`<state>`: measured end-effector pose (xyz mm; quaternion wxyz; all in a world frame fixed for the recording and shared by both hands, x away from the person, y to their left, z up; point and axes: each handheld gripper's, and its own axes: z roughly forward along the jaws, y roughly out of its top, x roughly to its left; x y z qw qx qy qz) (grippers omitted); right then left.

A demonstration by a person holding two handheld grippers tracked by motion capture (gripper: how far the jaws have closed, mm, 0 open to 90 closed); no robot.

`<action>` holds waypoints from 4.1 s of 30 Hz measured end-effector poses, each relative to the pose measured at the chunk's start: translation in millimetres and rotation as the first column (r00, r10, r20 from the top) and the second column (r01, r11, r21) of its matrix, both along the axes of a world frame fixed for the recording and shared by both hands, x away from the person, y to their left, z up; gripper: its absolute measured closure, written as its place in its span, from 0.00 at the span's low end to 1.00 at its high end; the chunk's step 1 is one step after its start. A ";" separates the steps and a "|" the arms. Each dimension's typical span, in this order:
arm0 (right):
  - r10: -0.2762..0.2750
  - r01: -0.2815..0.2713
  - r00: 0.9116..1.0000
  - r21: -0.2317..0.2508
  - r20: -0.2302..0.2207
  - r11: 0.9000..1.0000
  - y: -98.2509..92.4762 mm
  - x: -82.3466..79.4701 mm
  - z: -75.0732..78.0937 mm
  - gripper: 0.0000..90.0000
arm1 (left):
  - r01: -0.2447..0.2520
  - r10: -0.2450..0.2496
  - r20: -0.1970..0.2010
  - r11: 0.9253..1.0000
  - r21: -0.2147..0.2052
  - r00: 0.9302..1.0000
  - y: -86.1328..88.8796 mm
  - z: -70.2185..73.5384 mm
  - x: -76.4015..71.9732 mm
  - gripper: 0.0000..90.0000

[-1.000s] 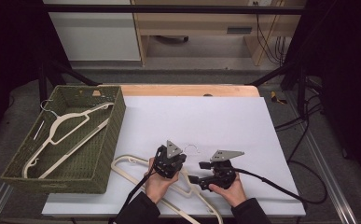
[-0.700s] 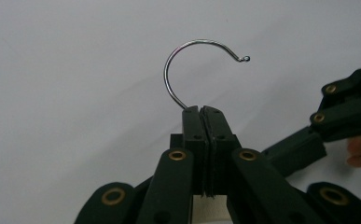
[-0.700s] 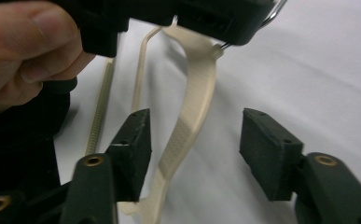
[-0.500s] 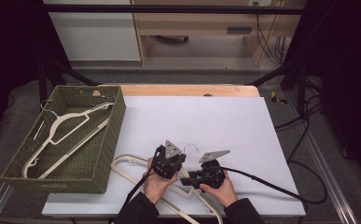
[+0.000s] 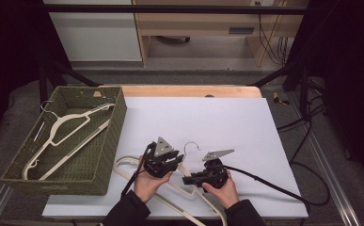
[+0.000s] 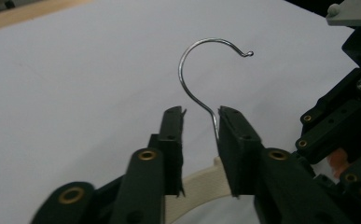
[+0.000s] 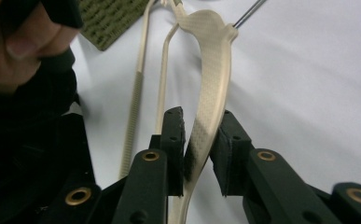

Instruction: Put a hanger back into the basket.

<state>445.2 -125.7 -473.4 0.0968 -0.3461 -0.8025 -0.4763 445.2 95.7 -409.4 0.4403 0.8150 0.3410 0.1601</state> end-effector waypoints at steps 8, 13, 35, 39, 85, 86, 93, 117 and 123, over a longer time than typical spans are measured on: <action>0.003 -0.005 0.999 0.052 0.042 0.999 -8.8 -4.2 19.9 0.92 | 0.103 -0.097 0.068 0.990 -0.094 0.993 44.7 24.3 -6.4 0.37; 0.017 -0.021 0.998 0.065 0.058 0.998 -14.8 -5.7 31.3 0.95 | 0.124 -0.114 0.086 0.986 -0.111 0.990 63.1 29.4 -6.3 0.22; 0.139 -0.144 0.973 0.015 0.186 0.989 -20.2 -16.9 74.4 0.96 | 0.340 -0.340 0.002 0.940 0.018 0.940 53.9 24.3 -3.5 0.43; 0.164 -0.168 0.970 0.007 0.180 0.986 -17.1 -17.3 72.7 0.96 | 0.379 -0.378 -0.025 0.925 0.035 0.925 48.0 23.6 -3.7 0.55; -0.295 0.296 0.832 0.073 0.470 0.952 -95.4 -34.9 89.8 0.08 | 0.311 -0.311 0.038 0.950 0.012 0.950 71.8 82.2 -24.0 0.96; -0.308 0.311 0.825 0.075 0.474 0.947 -98.3 -35.3 89.6 0.07 | 0.308 -0.309 0.045 0.951 0.013 0.950 75.1 87.7 -24.0 0.96; -0.361 0.368 0.806 0.081 0.469 0.926 -114.5 -39.2 89.0 0.05 | 0.266 -0.265 0.070 0.964 -0.004 0.962 101.2 117.4 -19.0 0.96; -0.390 0.399 0.797 0.083 0.461 0.913 -123.0 -38.9 87.0 0.04 | 0.141 -0.146 0.099 0.989 0.053 0.984 205.9 158.6 16.4 0.96; -0.391 0.399 0.797 0.085 0.460 0.913 -123.5 -39.5 87.5 0.04 | 0.085 -0.090 0.094 0.995 0.054 0.992 234.6 150.5 23.0 0.96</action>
